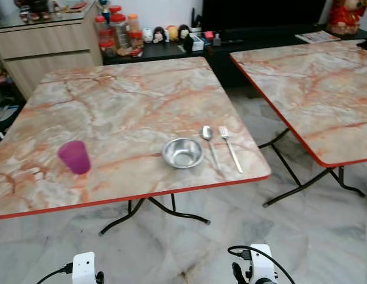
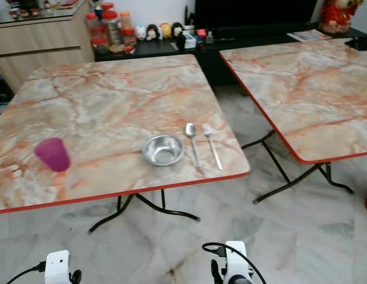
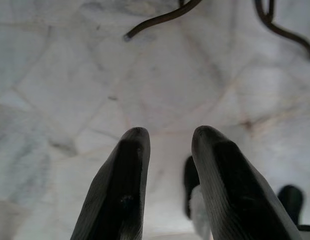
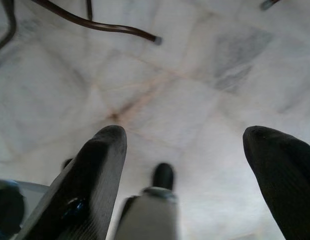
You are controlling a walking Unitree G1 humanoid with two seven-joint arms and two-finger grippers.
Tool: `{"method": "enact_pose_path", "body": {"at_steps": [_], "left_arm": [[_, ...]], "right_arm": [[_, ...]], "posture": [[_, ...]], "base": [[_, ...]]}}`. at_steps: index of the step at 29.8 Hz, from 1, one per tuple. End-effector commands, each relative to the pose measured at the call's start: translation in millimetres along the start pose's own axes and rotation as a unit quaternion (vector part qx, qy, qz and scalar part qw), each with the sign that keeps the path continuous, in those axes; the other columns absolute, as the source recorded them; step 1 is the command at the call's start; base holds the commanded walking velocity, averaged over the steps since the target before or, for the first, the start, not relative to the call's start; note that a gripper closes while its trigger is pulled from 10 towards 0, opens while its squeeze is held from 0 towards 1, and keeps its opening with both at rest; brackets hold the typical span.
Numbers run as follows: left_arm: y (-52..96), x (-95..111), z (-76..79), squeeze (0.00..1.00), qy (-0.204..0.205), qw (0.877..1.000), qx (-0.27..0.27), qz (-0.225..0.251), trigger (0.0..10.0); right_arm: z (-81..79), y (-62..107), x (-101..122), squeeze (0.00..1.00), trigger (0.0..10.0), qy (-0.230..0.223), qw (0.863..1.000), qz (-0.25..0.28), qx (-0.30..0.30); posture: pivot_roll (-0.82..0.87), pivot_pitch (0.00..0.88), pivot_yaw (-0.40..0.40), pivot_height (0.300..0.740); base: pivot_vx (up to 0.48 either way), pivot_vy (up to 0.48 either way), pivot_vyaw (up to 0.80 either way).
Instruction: Setting the table
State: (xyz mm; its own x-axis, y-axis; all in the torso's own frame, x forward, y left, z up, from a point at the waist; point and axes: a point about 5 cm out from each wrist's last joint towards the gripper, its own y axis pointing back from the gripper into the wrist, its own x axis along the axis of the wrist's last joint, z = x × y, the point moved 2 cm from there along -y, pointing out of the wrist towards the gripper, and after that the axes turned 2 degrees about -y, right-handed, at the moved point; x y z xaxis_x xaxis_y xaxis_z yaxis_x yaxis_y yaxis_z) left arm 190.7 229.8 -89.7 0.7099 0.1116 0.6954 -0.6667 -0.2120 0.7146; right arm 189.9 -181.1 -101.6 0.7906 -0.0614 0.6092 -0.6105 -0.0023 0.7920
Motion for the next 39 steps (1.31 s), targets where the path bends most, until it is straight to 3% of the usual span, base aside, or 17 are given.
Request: {"method": "enact_pose_path", "body": {"at_steps": [1,26,35,39], "left_arm": [[1.9,-6.4,-6.5,0.0,-0.006,1.0,0.009,-0.011,10.0],[0.3,0.1,-1.8,0.0,0.021,1.0,0.006,0.004,10.0],[-3.0,51.3,3.1,0.0,0.038,0.991,0.004,0.132,10.0],[0.0,90.6,6.0,0.0,0.056,0.973,0.006,0.223,10.0]], "right_arm": [[-4.5,-1.2,3.8,0.0,10.0,-0.001,1.0,0.005,0.006],[-3.9,-1.3,4.1,0.0,10.0,-0.003,1.0,0.002,0.013],[-4.9,-1.4,4.8,0.0,10.0,-0.004,1.0,0.004,0.017],[-5.1,-1.5,6.2,0.0,10.0,-0.003,1.0,0.007,0.018]], "posture": [[0.15,0.0,0.036,0.74],[0.15,0.0,0.018,0.74],[0.15,0.0,0.016,0.74],[0.16,0.0,0.014,0.74]], "base": [[0.0,-0.431,0.0],[0.0,-0.373,0.07],[0.0,0.0,0.0],[0.0,0.0,0.0]]}}
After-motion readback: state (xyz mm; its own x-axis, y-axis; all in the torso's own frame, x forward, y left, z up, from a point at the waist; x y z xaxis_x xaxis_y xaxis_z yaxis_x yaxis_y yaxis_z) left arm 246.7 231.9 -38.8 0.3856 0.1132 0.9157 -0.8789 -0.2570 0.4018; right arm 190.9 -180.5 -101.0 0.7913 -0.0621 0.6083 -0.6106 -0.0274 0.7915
